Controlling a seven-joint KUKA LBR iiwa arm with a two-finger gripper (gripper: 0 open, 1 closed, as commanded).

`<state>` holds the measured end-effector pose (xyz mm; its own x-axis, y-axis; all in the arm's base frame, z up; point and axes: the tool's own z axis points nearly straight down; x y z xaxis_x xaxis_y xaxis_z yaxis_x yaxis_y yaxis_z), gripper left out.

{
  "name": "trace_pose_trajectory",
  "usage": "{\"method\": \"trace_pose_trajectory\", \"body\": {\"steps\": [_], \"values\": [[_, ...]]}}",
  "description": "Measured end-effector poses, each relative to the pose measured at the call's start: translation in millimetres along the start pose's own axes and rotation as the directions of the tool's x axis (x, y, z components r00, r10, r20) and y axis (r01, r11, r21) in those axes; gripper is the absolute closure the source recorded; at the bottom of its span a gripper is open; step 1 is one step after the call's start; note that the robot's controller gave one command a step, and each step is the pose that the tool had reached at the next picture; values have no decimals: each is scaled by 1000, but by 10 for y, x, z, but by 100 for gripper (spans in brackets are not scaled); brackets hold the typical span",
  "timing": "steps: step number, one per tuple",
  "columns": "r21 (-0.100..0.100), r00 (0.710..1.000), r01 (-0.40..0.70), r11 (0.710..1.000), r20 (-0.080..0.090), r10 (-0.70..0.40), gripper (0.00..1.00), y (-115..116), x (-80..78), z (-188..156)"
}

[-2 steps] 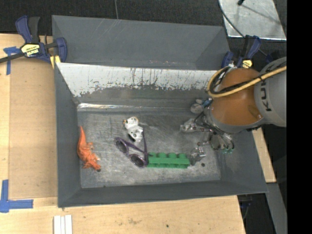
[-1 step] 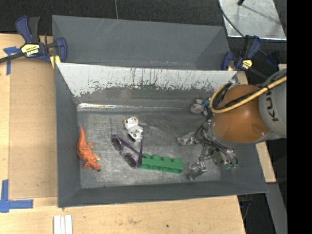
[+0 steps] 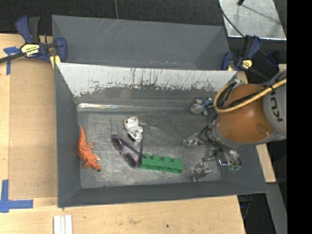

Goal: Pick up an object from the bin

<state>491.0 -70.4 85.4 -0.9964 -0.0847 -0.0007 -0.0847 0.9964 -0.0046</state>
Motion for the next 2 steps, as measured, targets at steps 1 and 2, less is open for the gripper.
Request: {"method": "trace_pose_trajectory", "body": {"steps": [1, 2], "values": [[-4, 994, 109, 994, 2, -109, 0, 470, -48, 43], [-5, 948, 317, 948, 4, -317, 0, 626, -78, 74]]}}
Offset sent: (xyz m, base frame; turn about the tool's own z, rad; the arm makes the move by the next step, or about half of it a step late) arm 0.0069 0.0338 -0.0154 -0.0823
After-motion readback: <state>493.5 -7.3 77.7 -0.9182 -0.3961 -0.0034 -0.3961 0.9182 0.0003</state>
